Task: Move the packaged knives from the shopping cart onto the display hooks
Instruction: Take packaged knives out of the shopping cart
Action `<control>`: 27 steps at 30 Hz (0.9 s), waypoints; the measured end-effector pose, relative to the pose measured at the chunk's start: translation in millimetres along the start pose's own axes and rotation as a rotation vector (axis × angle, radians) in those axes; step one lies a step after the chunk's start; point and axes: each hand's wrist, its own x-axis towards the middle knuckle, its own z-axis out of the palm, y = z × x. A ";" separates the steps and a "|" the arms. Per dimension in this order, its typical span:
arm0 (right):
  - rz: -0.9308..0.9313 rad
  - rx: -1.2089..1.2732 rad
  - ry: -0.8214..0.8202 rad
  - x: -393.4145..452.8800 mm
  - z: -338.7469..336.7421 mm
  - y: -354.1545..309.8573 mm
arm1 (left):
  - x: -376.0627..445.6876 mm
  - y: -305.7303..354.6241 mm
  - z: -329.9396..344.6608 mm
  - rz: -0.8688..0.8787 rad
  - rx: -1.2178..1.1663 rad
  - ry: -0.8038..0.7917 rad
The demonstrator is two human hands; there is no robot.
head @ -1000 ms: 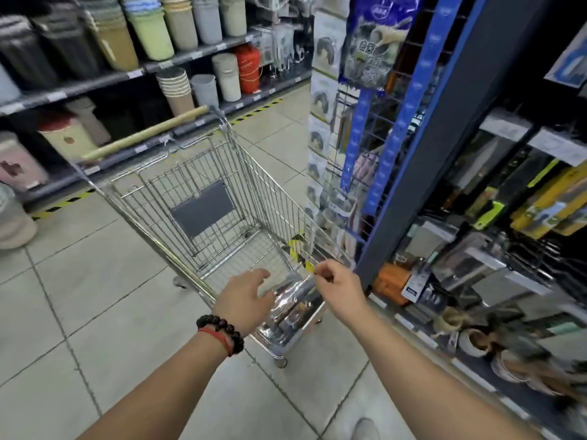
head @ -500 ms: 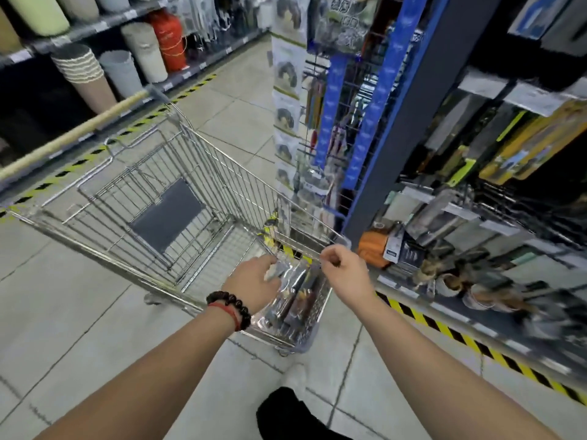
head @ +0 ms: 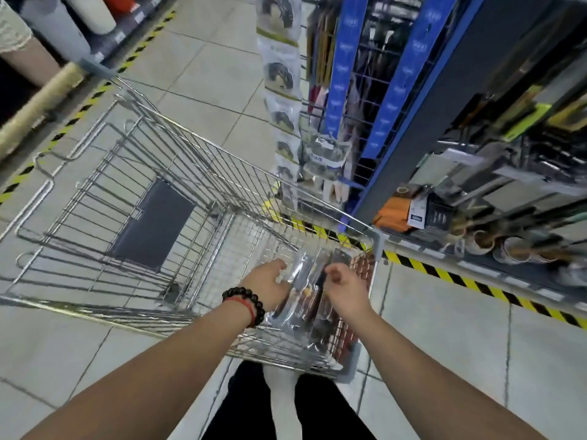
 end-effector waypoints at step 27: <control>0.707 0.141 0.188 101.7 146.8 143.9 | 225.1 -87.0 196.6 -0.210 -0.206 -0.353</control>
